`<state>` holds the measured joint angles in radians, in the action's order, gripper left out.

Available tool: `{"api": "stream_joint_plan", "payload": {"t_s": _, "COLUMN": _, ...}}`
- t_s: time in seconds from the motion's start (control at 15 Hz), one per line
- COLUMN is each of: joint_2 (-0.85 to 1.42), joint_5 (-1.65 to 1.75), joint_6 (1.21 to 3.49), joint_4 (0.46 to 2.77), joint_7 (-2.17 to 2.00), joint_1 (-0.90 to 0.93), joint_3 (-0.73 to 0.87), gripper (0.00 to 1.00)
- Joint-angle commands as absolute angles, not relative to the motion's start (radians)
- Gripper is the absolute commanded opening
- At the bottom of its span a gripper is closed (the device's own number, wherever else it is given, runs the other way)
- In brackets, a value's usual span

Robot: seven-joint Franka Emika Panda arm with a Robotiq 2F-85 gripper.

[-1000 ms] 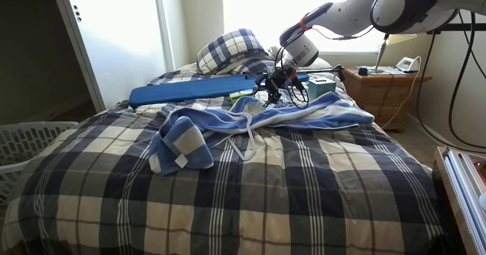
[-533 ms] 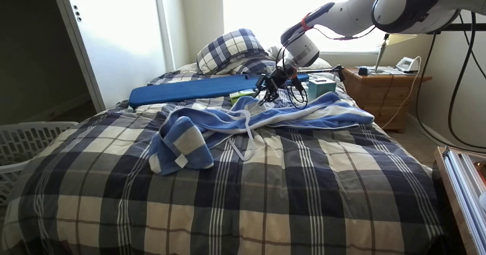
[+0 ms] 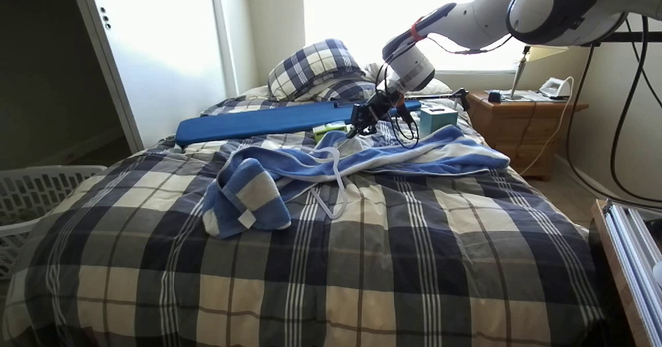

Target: Lift the hanger, then put it on the bed

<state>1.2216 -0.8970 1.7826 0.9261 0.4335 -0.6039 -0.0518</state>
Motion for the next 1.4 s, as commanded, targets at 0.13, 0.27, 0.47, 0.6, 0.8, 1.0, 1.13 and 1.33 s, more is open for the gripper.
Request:
{"api": "stream_joint_plan", "payload": {"t_s": 0.13, "joint_2": 1.175, "joint_5": -0.889, "joint_6": 1.766, "joint_4": 0.962, "joint_7": 0.364, "joint_1": -0.603, "joint_3": -0.037, "gripper": 0.01}}
{"api": "stream_joint_plan", "payload": {"t_s": 0.27, "joint_2": 1.141, "joint_5": -0.882, "joint_6": 1.768, "joint_4": 0.993, "joint_7": 0.344, "joint_1": -0.594, "joint_3": -0.03, "gripper": 0.01}}
{"api": "stream_joint_plan", "payload": {"t_s": 0.47, "joint_2": 1.059, "joint_5": -0.867, "joint_6": 1.782, "joint_4": 1.071, "joint_7": 0.298, "joint_1": -0.567, "joint_3": -0.011, "gripper": 0.01}}
{"api": "stream_joint_plan", "payload": {"t_s": 0.6, "joint_2": 0.992, "joint_5": -0.845, "joint_6": 1.808, "joint_4": 1.134, "joint_7": 0.263, "joint_1": -0.54, "joint_3": 0.016, "gripper": 0.01}}
{"api": "stream_joint_plan", "payload": {"t_s": 0.8, "joint_2": 0.909, "joint_5": -0.787, "joint_6": 1.872, "joint_4": 1.218, "joint_7": 0.193, "joint_1": -0.48, "joint_3": 0.084, "gripper": 0.01}}
{"api": "stream_joint_plan", "payload": {"t_s": 1.0, "joint_2": 0.841, "joint_5": -0.716, "joint_6": 1.922, "joint_4": 1.298, "joint_7": 0.12, "joint_1": -0.418, "joint_3": 0.154, "gripper": 0.01}}
{"api": "stream_joint_plan", "payload": {"t_s": 1.13, "joint_2": 0.796, "joint_5": -0.663, "joint_6": 1.944, "joint_4": 1.354, "joint_7": 0.078, "joint_1": -0.372, "joint_3": 0.2, "gripper": 0.01}}
{"api": "stream_joint_plan", "payload": {"t_s": 1.33, "joint_2": 0.743, "joint_5": -0.591, "joint_6": 1.982, "joint_4": 1.425, "joint_7": 0.023, "joint_1": -0.306, "joint_3": 0.265, "gripper": 0.01}}
